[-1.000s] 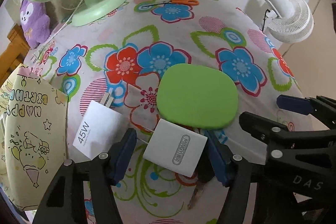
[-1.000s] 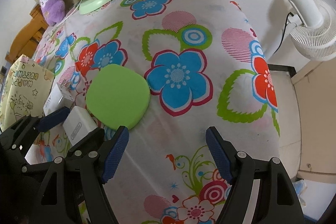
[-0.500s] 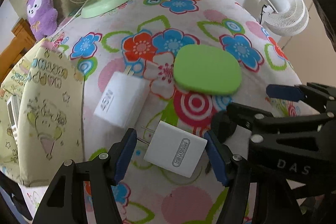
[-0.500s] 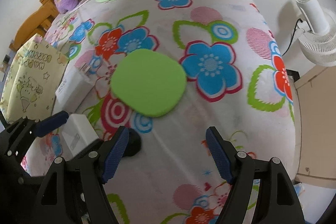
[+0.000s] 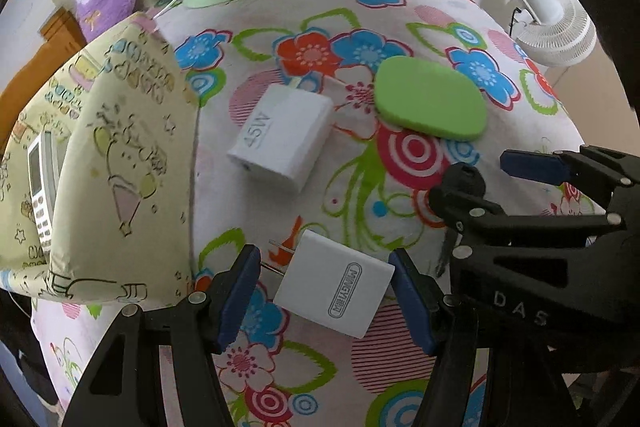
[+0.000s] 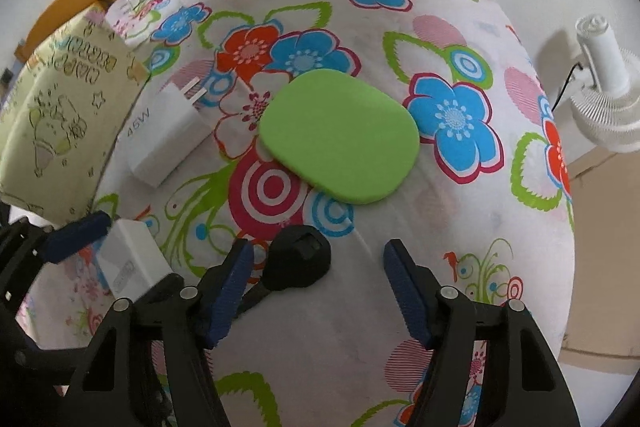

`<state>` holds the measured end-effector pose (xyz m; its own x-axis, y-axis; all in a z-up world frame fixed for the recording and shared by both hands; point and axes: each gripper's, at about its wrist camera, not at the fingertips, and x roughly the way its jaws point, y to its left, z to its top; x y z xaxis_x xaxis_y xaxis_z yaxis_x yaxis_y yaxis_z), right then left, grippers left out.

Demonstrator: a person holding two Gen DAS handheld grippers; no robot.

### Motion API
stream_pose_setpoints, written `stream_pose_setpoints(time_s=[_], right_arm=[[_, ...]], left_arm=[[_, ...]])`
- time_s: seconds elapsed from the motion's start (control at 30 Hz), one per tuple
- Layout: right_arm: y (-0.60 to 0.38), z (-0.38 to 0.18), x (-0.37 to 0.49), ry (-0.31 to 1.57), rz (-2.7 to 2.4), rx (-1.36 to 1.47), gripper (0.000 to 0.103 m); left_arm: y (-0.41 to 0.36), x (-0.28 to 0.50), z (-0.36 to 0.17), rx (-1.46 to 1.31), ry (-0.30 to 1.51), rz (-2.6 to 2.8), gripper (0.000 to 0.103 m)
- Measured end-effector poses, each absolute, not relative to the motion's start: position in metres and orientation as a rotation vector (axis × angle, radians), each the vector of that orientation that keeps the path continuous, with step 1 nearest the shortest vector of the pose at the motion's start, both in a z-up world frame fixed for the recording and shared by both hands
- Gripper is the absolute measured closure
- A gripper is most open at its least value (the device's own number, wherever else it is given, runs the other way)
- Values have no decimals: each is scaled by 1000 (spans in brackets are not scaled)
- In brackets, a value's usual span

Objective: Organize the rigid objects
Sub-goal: 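Grasp the black car key with the right gripper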

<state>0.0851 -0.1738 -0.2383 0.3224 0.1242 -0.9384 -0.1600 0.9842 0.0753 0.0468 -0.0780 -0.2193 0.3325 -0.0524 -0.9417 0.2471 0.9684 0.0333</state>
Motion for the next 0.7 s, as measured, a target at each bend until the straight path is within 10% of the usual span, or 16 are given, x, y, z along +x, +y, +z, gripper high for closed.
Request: stream_pose_setpoints(time_s=[0.17, 0.7], right_arm=[[-164, -239, 80, 1213, 181, -73, 66], [-166, -216, 72, 1203, 157, -38, 68]], left_arm=[[-75, 47, -219, 174, 1216, -199, 35], [-82, 47, -202, 190, 1206, -229, 35]])
